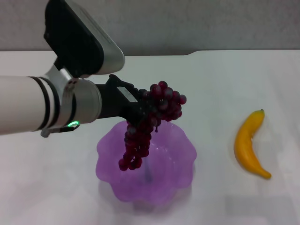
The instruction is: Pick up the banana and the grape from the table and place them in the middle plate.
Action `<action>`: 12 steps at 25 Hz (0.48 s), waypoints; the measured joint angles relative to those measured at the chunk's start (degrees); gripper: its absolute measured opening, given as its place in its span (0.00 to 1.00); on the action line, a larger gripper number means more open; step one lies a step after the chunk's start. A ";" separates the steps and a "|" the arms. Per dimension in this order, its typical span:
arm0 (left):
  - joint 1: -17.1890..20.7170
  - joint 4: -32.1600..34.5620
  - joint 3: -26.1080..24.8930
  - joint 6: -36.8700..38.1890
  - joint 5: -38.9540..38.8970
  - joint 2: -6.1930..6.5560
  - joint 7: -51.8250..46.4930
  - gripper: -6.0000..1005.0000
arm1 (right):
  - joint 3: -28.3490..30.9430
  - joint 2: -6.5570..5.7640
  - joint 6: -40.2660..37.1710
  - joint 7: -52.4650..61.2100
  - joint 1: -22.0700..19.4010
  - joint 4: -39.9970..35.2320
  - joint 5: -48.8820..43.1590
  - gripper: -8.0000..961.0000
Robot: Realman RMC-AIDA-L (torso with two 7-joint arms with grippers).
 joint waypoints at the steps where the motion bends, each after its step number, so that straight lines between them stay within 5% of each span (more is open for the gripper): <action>1: 0.00 0.00 0.00 0.00 0.00 0.00 0.00 0.19 | 0.00 0.00 0.00 0.00 0.05 -0.01 0.00 0.94; 12: -1.49 13.26 3.16 11.81 0.01 -0.08 3.23 0.19 | 0.00 0.00 -0.01 0.00 0.05 -0.01 0.00 0.94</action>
